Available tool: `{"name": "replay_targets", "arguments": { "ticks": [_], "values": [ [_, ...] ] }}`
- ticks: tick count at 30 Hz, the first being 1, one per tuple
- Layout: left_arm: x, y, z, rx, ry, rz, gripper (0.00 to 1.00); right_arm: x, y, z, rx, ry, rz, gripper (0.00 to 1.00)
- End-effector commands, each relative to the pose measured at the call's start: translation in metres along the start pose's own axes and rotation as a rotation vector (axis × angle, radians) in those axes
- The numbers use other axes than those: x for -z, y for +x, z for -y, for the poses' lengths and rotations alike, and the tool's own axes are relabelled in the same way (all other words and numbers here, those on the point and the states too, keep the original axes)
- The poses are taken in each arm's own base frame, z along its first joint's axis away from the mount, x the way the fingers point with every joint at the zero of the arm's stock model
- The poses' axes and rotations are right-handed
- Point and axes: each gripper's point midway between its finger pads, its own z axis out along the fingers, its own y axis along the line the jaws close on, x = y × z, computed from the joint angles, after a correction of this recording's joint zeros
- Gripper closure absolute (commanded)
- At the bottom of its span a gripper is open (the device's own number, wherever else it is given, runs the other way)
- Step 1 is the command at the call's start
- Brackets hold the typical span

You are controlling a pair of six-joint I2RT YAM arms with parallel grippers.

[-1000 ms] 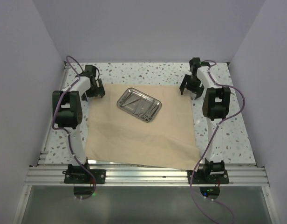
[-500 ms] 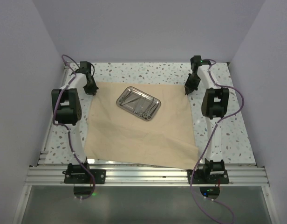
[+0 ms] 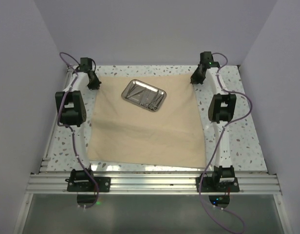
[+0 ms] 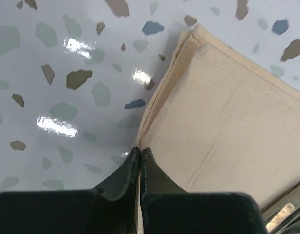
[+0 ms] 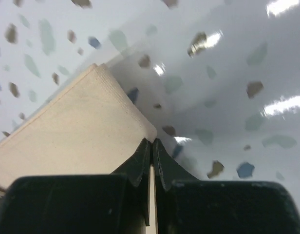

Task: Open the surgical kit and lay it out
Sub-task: Smooth out the surgical kit at the center of the board.

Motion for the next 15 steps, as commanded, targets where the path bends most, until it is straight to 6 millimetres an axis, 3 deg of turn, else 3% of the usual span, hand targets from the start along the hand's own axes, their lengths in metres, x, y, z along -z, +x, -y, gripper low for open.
{"name": "replay_targets", "arguments": {
  "ticks": [1, 4, 6, 7, 8, 9, 10, 11, 14, 15],
  "values": [
    [0.009, -0.069, 0.024, 0.097, 0.104, 0.203, 1.0, 0.018, -0.093, -0.044, -0.089, -0.151, 0.349, 1.0],
    [0.017, -0.085, 0.034, 0.124, 0.155, 0.244, 0.96, 0.027, -0.112, -0.051, -0.12, -0.178, 0.431, 1.0],
    [0.036, -0.1, 0.04, 0.123, 0.175, 0.284, 0.81, 0.039, -0.108, -0.045, -0.119, -0.143, 0.423, 1.0],
    [0.043, -0.105, 0.04, 0.123, 0.177, 0.3, 0.73, 0.032, -0.094, -0.035, -0.113, -0.112, 0.382, 0.94],
    [0.051, -0.11, 0.038, 0.133, 0.168, 0.318, 0.53, 0.06, -0.099, -0.039, -0.106, -0.124, 0.403, 0.7],
    [0.067, -0.117, 0.039, 0.144, 0.175, 0.344, 0.4, 0.068, -0.097, -0.033, -0.107, -0.104, 0.41, 0.56],
    [0.074, -0.12, 0.038, 0.154, 0.184, 0.353, 0.04, 0.074, -0.092, -0.028, -0.113, -0.084, 0.407, 0.38],
    [0.085, -0.123, 0.043, 0.168, 0.205, 0.356, 0.0, 0.093, -0.086, -0.022, -0.124, -0.079, 0.41, 0.05],
    [0.108, -0.12, 0.05, 0.163, 0.243, 0.335, 0.0, 0.112, -0.065, -0.007, -0.105, -0.028, 0.375, 0.02],
    [0.112, -0.115, 0.047, 0.158, 0.235, 0.318, 0.0, 0.139, -0.065, -0.013, -0.093, -0.045, 0.395, 0.02]
  ]
}}
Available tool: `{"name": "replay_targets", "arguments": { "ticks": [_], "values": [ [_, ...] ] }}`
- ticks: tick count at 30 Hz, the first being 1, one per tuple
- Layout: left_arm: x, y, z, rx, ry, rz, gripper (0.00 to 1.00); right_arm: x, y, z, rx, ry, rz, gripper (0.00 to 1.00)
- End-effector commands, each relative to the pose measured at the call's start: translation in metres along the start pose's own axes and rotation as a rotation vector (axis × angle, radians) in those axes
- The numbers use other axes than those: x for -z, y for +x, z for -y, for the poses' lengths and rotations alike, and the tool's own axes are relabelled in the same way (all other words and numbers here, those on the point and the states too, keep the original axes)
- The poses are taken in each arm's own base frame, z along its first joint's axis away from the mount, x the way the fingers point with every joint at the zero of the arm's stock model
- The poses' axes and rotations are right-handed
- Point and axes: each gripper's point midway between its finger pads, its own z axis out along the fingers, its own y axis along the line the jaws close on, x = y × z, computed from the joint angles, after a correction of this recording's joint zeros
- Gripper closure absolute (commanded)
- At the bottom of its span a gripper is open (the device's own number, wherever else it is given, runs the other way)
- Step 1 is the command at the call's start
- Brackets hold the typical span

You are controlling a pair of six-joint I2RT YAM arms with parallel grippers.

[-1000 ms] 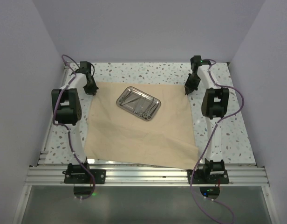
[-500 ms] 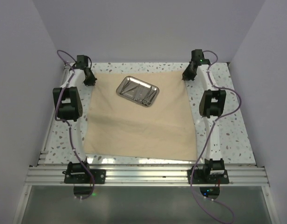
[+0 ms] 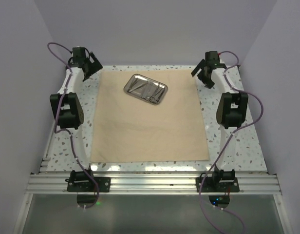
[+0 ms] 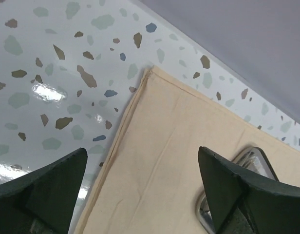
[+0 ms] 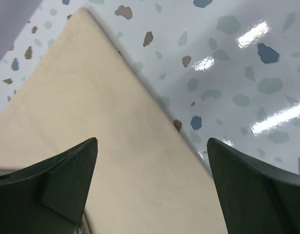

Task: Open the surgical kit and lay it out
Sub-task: Smooth out the surgical kit at the center of the board.

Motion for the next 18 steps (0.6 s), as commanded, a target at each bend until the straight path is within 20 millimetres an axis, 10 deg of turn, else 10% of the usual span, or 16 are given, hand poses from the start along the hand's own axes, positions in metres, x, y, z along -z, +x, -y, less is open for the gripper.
{"name": "replay_targets", "arguments": {
  "ticks": [1, 4, 9, 15, 18],
  "values": [
    [0.064, -0.043, 0.025, 0.023, 0.079, 0.081, 0.0, 0.1, -0.052, -0.026, 0.004, -0.077, 0.176, 0.02],
    [0.1, -0.014, 0.022, 0.013, 0.059, 0.019, 0.0, 0.145, -0.034, -0.04, 0.086, -0.131, 0.177, 0.02],
    [0.166, 0.059, 0.012, -0.12, 0.003, 0.018, 0.0, 0.184, 0.056, -0.084, 0.271, -0.242, 0.044, 0.04],
    [0.19, 0.122, -0.022, -0.188, -0.026, -0.046, 0.01, 0.182, 0.146, -0.128, 0.386, -0.301, -0.127, 0.4],
    [0.187, 0.137, -0.02, -0.199, 0.01, -0.088, 0.03, 0.179, 0.183, -0.155, 0.447, -0.341, -0.182, 0.41]
  ]
}}
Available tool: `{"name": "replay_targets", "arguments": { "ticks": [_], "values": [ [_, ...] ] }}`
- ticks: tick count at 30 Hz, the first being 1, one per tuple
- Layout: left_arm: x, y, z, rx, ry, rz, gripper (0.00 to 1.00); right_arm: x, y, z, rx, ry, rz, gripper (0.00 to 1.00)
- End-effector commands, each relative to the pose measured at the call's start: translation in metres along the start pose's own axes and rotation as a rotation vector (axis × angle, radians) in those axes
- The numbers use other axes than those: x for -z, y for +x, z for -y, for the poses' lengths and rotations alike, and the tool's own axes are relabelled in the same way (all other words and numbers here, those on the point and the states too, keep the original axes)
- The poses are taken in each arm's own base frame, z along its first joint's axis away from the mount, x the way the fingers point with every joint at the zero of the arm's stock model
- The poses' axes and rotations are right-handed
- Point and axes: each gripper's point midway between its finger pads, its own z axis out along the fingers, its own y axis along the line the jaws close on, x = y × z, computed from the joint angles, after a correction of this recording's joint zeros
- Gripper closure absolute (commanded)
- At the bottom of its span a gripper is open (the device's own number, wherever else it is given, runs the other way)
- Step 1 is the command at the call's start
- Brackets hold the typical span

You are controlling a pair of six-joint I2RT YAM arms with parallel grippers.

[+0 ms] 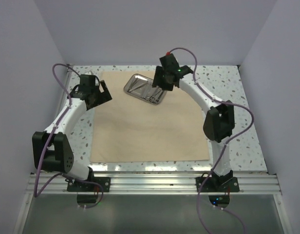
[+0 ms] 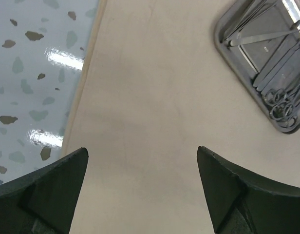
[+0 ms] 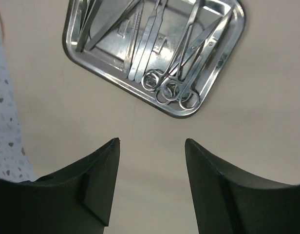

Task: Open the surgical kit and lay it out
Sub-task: Smooth out the surgical kit at the center of the board, then adjust the container in the surgical kit.

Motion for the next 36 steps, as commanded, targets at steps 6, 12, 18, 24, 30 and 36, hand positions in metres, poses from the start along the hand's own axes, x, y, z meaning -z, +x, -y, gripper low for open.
{"name": "replay_targets", "arguments": {
  "ticks": [6, 12, 18, 24, 30, 36],
  "values": [
    [-0.024, 0.045, -0.02, -0.023, -0.029, -0.136, 0.08, -0.06, 0.062, -0.061, 0.129, -0.025, -0.193, 0.39],
    [-0.028, 0.083, -0.041, -0.015, -0.073, -0.207, 0.12, -0.088, 0.077, -0.065, 0.062, -0.015, -0.195, 0.42],
    [-0.032, 0.099, -0.05, -0.01, -0.095, -0.237, 0.15, -0.104, 0.086, -0.062, 0.093, -0.004, -0.207, 0.43],
    [-0.028, 0.111, -0.053, 0.018, -0.1, -0.259, 0.17, -0.121, 0.093, -0.049, 0.148, 0.032, -0.202, 0.42],
    [-0.026, 0.126, -0.062, 0.026, -0.129, -0.294, 0.19, -0.135, 0.1, -0.036, 0.201, 0.067, -0.206, 0.42],
    [-0.016, 0.138, -0.071, 0.031, -0.144, -0.294, 0.2, -0.145, 0.11, -0.03, 0.259, 0.081, -0.213, 0.42]
  ]
}}
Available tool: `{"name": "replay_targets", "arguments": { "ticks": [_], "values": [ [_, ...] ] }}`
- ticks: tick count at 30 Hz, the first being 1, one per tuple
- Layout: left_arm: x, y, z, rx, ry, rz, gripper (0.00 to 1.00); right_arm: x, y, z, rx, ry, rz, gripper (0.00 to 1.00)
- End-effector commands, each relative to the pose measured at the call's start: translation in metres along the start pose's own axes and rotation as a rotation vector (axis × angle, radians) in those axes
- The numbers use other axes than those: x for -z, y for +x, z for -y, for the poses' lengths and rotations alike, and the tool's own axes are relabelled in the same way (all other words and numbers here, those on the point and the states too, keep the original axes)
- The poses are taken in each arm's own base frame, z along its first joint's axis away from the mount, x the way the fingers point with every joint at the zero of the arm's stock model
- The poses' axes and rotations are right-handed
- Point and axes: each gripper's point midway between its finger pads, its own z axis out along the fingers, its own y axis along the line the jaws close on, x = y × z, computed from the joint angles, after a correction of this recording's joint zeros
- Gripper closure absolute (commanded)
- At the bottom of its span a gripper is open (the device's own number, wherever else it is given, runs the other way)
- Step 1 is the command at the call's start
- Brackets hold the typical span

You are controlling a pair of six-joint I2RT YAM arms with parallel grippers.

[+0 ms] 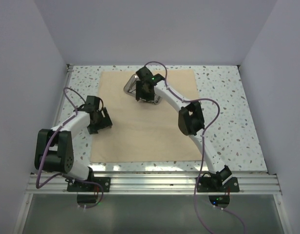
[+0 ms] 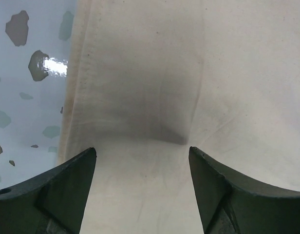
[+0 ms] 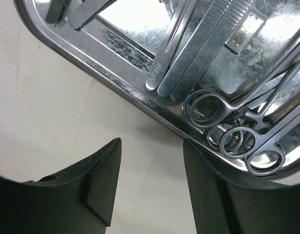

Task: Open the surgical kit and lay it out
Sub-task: Adjust the container in the surgical kit.

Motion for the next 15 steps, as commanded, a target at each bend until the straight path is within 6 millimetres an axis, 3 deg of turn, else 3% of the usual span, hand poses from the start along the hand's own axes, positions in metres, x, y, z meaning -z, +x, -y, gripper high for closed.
{"name": "replay_targets", "arguments": {
  "ticks": [1, 7, 9, 12, 15],
  "values": [
    [0.006, 0.002, -0.001, 0.029, 0.011, 0.02, 0.2, -0.016, 0.009, 0.015, 0.07, 0.058, -0.012, 0.43],
    [-0.002, -0.002, 0.002, 0.034, 0.005, 0.005, 0.2, -0.012, 0.054, 0.006, 0.179, 0.074, -0.11, 0.48],
    [-0.003, -0.005, 0.005, 0.034, 0.006, 0.007, 0.21, -0.008, 0.067, 0.0, 0.211, 0.073, -0.132, 0.56],
    [-0.004, -0.012, 0.009, 0.035, 0.009, 0.012, 0.21, -0.005, 0.092, 0.01, 0.216, 0.094, -0.202, 0.69],
    [-0.006, -0.016, 0.012, 0.036, 0.013, 0.012, 0.21, -0.003, 0.1, 0.024, 0.222, 0.134, -0.226, 0.72]
  ]
}}
